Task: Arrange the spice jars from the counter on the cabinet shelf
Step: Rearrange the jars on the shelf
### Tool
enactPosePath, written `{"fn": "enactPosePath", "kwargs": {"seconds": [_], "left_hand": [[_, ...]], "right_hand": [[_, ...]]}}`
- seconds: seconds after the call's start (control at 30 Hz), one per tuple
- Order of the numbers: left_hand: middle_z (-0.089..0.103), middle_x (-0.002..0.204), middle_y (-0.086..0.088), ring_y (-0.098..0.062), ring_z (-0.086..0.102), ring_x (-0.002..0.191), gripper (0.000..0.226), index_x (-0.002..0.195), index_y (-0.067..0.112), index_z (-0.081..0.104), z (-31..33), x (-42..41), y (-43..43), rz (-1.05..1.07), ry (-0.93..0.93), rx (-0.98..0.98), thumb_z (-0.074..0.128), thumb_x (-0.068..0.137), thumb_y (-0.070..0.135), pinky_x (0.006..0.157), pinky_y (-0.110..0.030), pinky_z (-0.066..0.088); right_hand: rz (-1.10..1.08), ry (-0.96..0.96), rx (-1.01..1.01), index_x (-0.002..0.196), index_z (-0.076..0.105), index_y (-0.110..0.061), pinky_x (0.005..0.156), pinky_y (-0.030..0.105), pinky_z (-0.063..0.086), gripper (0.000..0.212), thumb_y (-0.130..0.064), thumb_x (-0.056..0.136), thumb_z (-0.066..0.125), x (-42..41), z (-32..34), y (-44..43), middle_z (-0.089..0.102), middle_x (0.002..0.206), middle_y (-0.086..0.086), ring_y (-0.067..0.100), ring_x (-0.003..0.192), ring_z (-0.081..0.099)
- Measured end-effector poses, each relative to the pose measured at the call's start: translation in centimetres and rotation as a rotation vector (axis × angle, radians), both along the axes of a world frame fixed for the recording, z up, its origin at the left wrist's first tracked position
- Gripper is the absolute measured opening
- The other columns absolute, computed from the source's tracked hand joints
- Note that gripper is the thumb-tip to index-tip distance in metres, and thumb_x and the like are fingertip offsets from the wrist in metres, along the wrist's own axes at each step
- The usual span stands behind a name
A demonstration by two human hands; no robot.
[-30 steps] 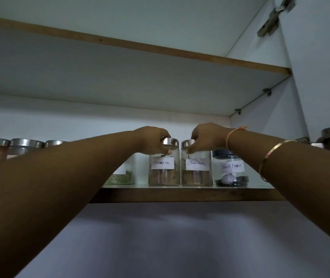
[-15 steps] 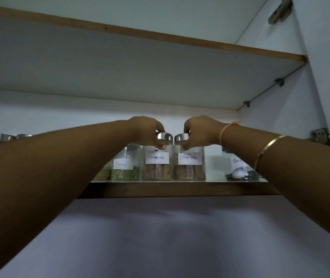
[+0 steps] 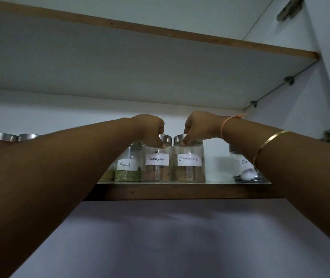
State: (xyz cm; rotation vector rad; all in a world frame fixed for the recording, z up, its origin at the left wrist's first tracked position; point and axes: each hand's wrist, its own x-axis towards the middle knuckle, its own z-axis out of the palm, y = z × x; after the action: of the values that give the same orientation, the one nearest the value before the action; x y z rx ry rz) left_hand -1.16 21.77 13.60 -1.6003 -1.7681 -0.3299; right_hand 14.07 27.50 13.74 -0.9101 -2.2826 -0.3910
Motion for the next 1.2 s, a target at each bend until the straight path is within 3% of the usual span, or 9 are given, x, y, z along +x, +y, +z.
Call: {"fn": "enactPosePath", "kwargs": {"seconds": [0.33,0.5,0.67,0.77,0.87,0.97,1.07,1.13,1.2], "left_hand": [[0.059,0.122,-0.007,-0.020,0.053,0.095,0.034,0.124,0.008,0.054,0.5,-0.1,1.3,0.070,0.014,-0.096,0.054,0.092,0.020,0.078,-0.027,0.040],[0.061,0.122,-0.012,-0.025,0.058,0.105,0.033,0.121,0.003,0.057,0.2,-0.1,2.5,0.118,0.060,-0.148,0.048,0.091,0.014,0.086,-0.033,0.046],[0.060,0.121,-0.012,-0.022,0.054,0.096,0.032,0.122,0.004,0.055,0.1,0.4,3.7,0.236,0.107,-0.247,0.045,0.094,0.013,0.083,-0.031,0.043],[0.057,0.125,-0.011,-0.019,0.051,0.096,0.033,0.128,0.004,0.050,-0.2,0.7,4.1,0.300,0.091,-0.301,0.039,0.099,0.016,0.093,-0.032,0.043],[0.048,0.138,-0.012,-0.022,0.051,0.115,0.041,0.139,0.004,0.037,-0.3,1.0,4.2,0.322,0.031,-0.323,0.036,0.101,0.019,0.104,-0.035,0.038],[0.041,0.143,-0.013,-0.026,0.044,0.128,0.048,0.144,0.004,0.027,-0.4,1.5,4.2,0.367,0.048,-0.334,0.038,0.100,0.018,0.106,-0.035,0.036],[0.050,0.131,-0.012,-0.023,0.052,0.110,0.047,0.141,0.005,0.032,-0.6,1.7,4.3,0.399,0.111,-0.343,0.043,0.096,0.013,0.093,-0.033,0.042],[0.040,0.141,-0.017,-0.027,0.048,0.120,0.052,0.145,0.004,0.025,-1.1,1.5,4.5,0.392,0.144,-0.320,0.040,0.095,0.008,0.097,-0.035,0.041],[0.009,0.156,-0.018,-0.032,0.021,0.142,0.064,0.149,0.005,0.004,-2.0,0.9,4.5,0.348,0.161,-0.269,0.038,0.095,0.003,0.111,-0.041,0.027]], "right_hand": [[-0.106,-0.134,-0.064,0.114,0.065,-0.002,0.095,0.037,0.049,0.044,-0.031,0.081,0.068,-1.1,0.1,0.7,0.066,0.116,0.013,0.029,0.108,0.061],[-0.146,-0.205,-0.152,0.077,0.057,-0.010,0.088,0.034,0.043,0.023,-0.031,0.082,0.066,-1.7,-0.3,1.8,0.057,0.094,0.008,0.025,0.093,0.054],[-0.155,-0.209,-0.191,0.076,0.056,-0.011,0.091,0.035,0.044,0.015,-0.024,0.083,0.059,-2.2,-0.4,2.7,0.057,0.094,0.008,0.026,0.094,0.053],[-0.143,-0.207,-0.212,0.095,0.060,-0.009,0.097,0.037,0.043,0.017,-0.022,0.084,0.058,-2.4,-0.2,3.1,0.059,0.105,0.009,0.027,0.108,0.054],[-0.126,-0.174,-0.243,0.130,0.051,-0.007,0.105,0.039,0.039,0.049,-0.023,0.085,0.059,-2.3,-0.2,3.4,0.052,0.133,0.011,0.029,0.125,0.047],[-0.103,-0.156,-0.248,0.132,0.050,-0.005,0.107,0.040,0.039,0.053,-0.023,0.084,0.060,-2.3,-0.2,3.8,0.052,0.136,0.013,0.030,0.125,0.048],[-0.105,-0.148,-0.236,0.120,0.058,-0.003,0.099,0.037,0.043,0.043,-0.024,0.083,0.060,-2.3,-0.5,3.8,0.059,0.126,0.015,0.029,0.118,0.054],[-0.094,-0.143,-0.232,0.116,0.058,-0.003,0.094,0.036,0.044,0.038,-0.024,0.084,0.059,-2.3,-0.8,3.7,0.060,0.123,0.014,0.029,0.115,0.055],[-0.085,-0.144,-0.242,0.122,0.054,-0.004,0.094,0.036,0.043,0.041,-0.025,0.087,0.057,-2.3,-1.3,3.6,0.056,0.126,0.013,0.028,0.117,0.052]]}}
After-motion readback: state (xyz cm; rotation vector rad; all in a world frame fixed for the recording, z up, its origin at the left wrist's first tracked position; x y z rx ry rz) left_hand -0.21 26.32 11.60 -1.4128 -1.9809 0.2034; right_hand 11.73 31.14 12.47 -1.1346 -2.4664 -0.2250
